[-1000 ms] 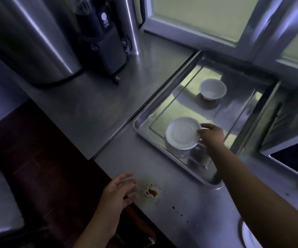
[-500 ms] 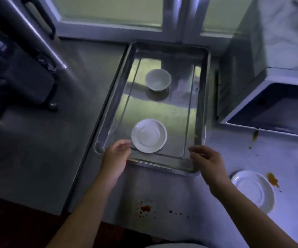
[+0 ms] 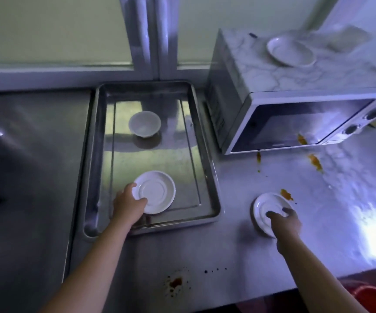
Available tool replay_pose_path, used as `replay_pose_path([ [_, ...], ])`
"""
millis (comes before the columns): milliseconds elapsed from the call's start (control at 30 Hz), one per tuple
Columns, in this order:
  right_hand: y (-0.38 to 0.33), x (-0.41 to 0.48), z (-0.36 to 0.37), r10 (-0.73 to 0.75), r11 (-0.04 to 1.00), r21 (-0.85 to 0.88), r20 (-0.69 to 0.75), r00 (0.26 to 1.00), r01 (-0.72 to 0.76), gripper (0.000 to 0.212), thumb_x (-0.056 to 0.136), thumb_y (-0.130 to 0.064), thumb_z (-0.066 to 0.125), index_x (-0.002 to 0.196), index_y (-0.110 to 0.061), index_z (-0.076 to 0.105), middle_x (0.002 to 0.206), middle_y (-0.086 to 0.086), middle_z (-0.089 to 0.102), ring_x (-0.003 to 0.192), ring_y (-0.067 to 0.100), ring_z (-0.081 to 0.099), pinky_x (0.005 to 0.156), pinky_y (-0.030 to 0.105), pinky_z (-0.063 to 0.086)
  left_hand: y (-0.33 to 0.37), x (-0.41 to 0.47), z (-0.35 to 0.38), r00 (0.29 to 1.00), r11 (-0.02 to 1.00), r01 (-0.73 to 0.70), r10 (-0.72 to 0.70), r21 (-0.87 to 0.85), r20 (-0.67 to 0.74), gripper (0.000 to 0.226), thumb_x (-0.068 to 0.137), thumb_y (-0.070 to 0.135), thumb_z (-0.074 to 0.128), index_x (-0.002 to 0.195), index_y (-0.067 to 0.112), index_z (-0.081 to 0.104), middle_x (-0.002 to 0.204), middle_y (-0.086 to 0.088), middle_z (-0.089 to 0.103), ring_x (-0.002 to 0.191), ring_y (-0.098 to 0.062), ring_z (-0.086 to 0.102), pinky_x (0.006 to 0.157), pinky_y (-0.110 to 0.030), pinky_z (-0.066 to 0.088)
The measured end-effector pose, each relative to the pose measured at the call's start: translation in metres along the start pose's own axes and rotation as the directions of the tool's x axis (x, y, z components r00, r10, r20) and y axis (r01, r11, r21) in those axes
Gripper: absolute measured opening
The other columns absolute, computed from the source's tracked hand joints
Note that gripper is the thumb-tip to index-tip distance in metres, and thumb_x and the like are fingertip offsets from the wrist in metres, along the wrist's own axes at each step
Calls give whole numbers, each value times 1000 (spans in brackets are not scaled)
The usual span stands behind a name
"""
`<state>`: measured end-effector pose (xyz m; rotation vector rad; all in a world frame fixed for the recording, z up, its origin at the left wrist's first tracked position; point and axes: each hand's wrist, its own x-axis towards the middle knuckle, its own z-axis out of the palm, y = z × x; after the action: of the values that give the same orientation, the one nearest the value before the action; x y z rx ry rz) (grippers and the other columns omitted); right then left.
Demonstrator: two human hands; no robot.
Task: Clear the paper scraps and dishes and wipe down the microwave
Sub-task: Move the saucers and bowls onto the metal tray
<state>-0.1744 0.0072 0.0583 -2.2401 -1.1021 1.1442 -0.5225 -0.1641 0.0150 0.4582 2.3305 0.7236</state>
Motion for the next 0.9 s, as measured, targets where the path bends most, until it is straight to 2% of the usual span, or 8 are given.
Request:
replay_pose_path([
  [133, 17, 14, -6, 166, 978, -103, -160, 973, -183, 68, 85, -21, 68, 144, -13, 36, 140, 25, 40, 122, 48, 47, 101, 55, 47, 4, -1, 6, 1000, 1000, -27, 27, -12, -16, 62, 83, 20, 65, 142, 25, 46, 142, -12, 45, 127, -36, 46, 103, -49, 43],
  [267, 25, 22, -8, 250, 960, -82, -170, 953, -267, 49, 84, -12, 61, 129, -1, 45, 127, 28, 53, 110, 47, 58, 96, 51, 51, 8, -2, 10, 998, 999, -41, 39, -33, -58, 61, 83, 12, 63, 141, 21, 48, 140, -14, 46, 124, -37, 48, 101, -47, 46],
  [400, 27, 26, -11, 246, 969, 32, -149, 958, -244, 38, 85, -7, 60, 122, 1, 51, 106, 25, 59, 91, 42, 61, 74, 42, 52, 4, -5, 12, 994, 992, -54, 43, -115, -97, 60, 84, 1, 54, 140, 21, 49, 142, -10, 47, 123, -32, 50, 93, -37, 45],
  [500, 31, 29, -17, 292, 948, 166, -103, 951, -273, 29, 87, 0, 57, 115, 2, 61, 98, 25, 62, 88, 43, 64, 80, 47, 58, 0, -8, 12, 994, 977, -49, 27, -207, -107, 57, 83, -2, 51, 136, 19, 52, 134, -6, 55, 116, -30, 54, 90, -37, 48],
  [600, 34, 23, -23, 329, 890, 346, -32, 944, -299, 30, 88, 6, 56, 116, -4, 65, 102, 23, 65, 88, 41, 67, 80, 50, 60, -1, -9, 13, 992, 955, -47, 10, -294, -125, 48, 78, -4, 50, 116, 22, 60, 109, -1, 65, 102, -29, 62, 80, -38, 54],
  [700, 29, 7, -24, 270, 846, 462, 55, 961, -265, 30, 89, 10, 56, 111, -8, 64, 94, 21, 63, 74, 33, 65, 63, 40, 59, 1, -12, 14, 992, 932, -35, -12, -360, -126, 46, 76, -3, 50, 105, 32, 60, 96, 7, 67, 94, -25, 65, 80, -42, 57],
  [800, 8, -19, -15, 111, 873, 455, 158, 981, -172, 29, 90, 11, 55, 108, -11, 63, 88, 20, 62, 71, 31, 63, 60, 38, 58, 5, -13, 15, 996, 909, -16, -20, -417, -82, 44, 78, 0, 50, 105, 34, 59, 101, 6, 68, 92, -22, 66, 79, -45, 59],
  [900, -22, -43, 6, -81, 930, 366, 273, 959, -26, 32, 89, 10, 55, 105, -16, 64, 88, 18, 65, 75, 31, 64, 58, 37, 60, 7, -15, 16, 999, 897, 15, -33, -441, -34, 55, 82, -3, 49, 129, 26, 56, 113, 3, 63, 98, -22, 64, 76, -35, 57],
])
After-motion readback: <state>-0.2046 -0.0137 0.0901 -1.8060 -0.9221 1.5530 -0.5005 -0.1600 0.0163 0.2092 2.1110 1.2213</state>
